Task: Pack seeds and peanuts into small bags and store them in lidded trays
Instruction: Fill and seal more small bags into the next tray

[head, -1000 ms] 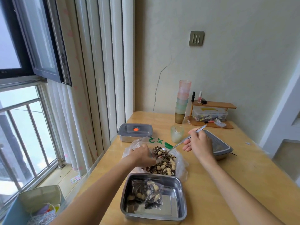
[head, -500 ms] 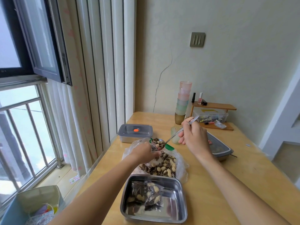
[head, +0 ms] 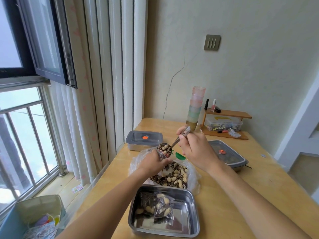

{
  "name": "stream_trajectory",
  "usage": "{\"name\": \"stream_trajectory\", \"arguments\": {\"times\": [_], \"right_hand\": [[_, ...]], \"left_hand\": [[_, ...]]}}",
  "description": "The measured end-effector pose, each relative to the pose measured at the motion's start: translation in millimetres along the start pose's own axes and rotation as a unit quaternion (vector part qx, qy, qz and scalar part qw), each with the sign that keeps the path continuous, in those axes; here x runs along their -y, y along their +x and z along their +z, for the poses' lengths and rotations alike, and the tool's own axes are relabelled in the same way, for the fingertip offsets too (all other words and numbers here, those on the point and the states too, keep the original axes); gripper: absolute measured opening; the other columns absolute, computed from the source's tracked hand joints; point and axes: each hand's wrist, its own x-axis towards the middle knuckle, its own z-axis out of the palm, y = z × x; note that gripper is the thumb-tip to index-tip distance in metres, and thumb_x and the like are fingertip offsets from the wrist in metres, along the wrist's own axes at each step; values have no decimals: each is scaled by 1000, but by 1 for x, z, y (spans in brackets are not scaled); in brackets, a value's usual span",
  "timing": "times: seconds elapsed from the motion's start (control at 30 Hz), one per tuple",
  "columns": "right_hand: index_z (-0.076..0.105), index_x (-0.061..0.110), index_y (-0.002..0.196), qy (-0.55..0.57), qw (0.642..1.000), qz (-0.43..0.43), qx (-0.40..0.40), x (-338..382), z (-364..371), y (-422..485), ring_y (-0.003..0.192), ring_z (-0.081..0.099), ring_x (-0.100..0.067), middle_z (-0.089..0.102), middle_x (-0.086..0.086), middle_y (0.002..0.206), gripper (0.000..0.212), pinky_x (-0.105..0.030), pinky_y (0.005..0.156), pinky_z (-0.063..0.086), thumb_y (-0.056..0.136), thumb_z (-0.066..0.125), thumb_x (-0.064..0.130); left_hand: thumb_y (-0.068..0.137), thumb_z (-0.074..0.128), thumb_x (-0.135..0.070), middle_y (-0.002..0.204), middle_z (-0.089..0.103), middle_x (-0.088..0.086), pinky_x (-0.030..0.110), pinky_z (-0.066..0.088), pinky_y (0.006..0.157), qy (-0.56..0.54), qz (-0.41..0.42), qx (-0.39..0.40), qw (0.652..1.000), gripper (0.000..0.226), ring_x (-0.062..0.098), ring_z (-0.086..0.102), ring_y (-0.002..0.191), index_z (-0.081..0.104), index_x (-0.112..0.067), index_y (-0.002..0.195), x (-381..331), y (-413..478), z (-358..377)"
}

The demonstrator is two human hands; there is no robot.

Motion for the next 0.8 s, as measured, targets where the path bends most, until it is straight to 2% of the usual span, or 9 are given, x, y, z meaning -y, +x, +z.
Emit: {"name": "stream_trajectory", "arguments": {"times": [0.13, 0.27, 0.4, 0.5, 0.57, 0.67, 0.8], "right_hand": [[57, 11, 111, -8, 1000, -16, -9, 3, 0, 1, 64, 64, -18, 57, 6, 77, 18, -39, 64, 52, 108, 41, 19], [58, 12, 112, -25, 999, -37, -23, 4, 1, 1, 62, 55, -10, 59, 3, 81, 25, -31, 61, 48, 106, 38, 26], [58, 9, 110, -28, 997, -48, -49, 3, 2, 1, 63, 50, -6, 61, 1, 82, 20, -23, 62, 41, 106, 41, 19], [58, 9, 110, -38, 996, -52, -56, 4, 2, 1, 65, 56, -12, 65, -3, 85, 24, -34, 64, 49, 106, 39, 23], [57, 10, 110, -41, 996, -52, -53, 5, 1, 1, 66, 60, -21, 65, -4, 85, 29, -40, 64, 51, 106, 35, 29], [57, 10, 110, -40, 995, -59, -64, 6, -1, 1, 63, 58, -20, 62, 1, 82, 27, -41, 62, 51, 106, 37, 27], [59, 10, 109, -28, 996, -62, -51, 8, -3, 0, 63, 57, -19, 62, 0, 80, 22, -41, 61, 50, 105, 41, 22]], "left_hand": [[94, 61, -60, 89, 60, -2, 22, 40, 59, 4, 5, -3, 1000, 55, 9, 53, 74, 51, -9, 112, 3, 0, -1], [95, 63, -55, 102, 66, 0, 25, 45, 69, -28, 15, -8, 999, 57, 15, 60, 88, 50, -11, 128, 5, 1, 0], [96, 66, -49, 100, 70, -3, 27, 53, 76, -59, 24, -5, 998, 50, 13, 66, 88, 53, -13, 128, 5, 0, 1], [95, 67, -49, 106, 70, -2, 32, 57, 84, -74, 22, -10, 997, 48, 14, 67, 95, 55, -13, 125, 3, -1, -1], [94, 69, -49, 104, 71, 0, 32, 57, 83, -78, 17, -15, 997, 47, 15, 68, 94, 55, -14, 122, 3, -1, -1], [94, 71, -46, 100, 72, -2, 29, 58, 77, -101, 11, -13, 995, 42, 13, 70, 89, 54, -15, 117, 0, -4, -2], [92, 73, -47, 98, 74, 0, 41, 61, 83, -109, 11, -13, 994, 45, 15, 72, 89, 56, -14, 118, 1, -5, -2]]}}
